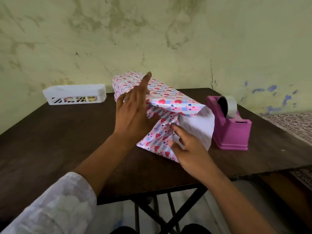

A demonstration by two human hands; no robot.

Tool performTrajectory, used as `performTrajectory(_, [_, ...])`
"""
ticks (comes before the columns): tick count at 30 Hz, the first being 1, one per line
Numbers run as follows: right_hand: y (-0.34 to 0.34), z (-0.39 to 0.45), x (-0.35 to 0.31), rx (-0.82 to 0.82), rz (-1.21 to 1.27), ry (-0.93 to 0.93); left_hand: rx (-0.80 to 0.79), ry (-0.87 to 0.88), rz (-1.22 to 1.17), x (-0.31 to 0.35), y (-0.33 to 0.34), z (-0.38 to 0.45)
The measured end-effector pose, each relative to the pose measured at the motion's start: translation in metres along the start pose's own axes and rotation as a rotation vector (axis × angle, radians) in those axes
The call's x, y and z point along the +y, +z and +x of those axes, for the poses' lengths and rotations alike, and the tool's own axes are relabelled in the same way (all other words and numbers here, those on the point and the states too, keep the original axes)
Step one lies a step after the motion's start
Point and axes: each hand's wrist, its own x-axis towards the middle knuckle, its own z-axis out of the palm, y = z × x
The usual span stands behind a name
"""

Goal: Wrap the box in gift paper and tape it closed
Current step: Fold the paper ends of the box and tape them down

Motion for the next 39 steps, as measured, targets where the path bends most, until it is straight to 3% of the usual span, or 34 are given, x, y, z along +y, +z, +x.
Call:
performTrajectory(4, [0.011, 0.018, -0.001, -0.061, 0.027, 0.072, -0.003, -0.01, 0.081, 0.002, 0.001, -0.002])
performTrajectory(8, [0.001, -0.011, -0.007, 0.014, 0.098, -0.034, 0.005, -0.026, 0.073, 0.005, 0.003, -0.004])
performTrajectory(10, [-0.02, -0.032, -0.011, 0.243, 0.217, -0.122, 0.003, -0.031, 0.052, 0.004, 0.004, -0.004])
performTrajectory(12, [-0.052, -0.039, -0.001, 0.633, 0.272, -0.168, -0.001, -0.036, 0.048, 0.002, 0.004, -0.003])
performTrajectory(14, [-0.086, -0.031, 0.019, 0.96, 0.24, -0.115, -0.007, -0.045, 0.038, 0.001, 0.005, -0.003])
performTrajectory(15, [-0.102, -0.024, 0.031, 1.037, 0.196, -0.029, -0.01, -0.05, 0.028, 0.002, 0.005, -0.003])
performTrajectory(16, [-0.112, -0.016, 0.041, 1.012, 0.135, 0.097, -0.015, -0.056, 0.018, 0.002, 0.005, -0.003])
performTrajectory(18, [-0.117, -0.001, 0.064, 0.763, 0.028, 0.326, -0.032, -0.068, 0.0, 0.003, 0.004, -0.003])
performTrajectory(20, [-0.114, 0.01, 0.076, 0.597, 0.081, 0.413, -0.04, -0.078, -0.008, 0.003, 0.004, -0.003])
performTrajectory(26, [-0.129, 0.022, 0.066, 0.514, 0.491, 0.525, -0.058, -0.083, 0.002, 0.004, 0.002, -0.003])
performTrajectory(31, [-0.115, 0.019, 0.076, 0.714, 0.646, 0.388, -0.066, -0.082, 0.009, 0.006, 0.003, -0.003])
performTrajectory(34, [-0.105, 0.015, 0.078, 0.851, 0.823, 0.201, -0.075, -0.089, 0.018, 0.006, 0.004, -0.002])
performTrajectory(39, [-0.101, 0.012, 0.077, 0.856, 1.021, 0.004, -0.079, -0.08, 0.044, 0.005, 0.005, -0.003])
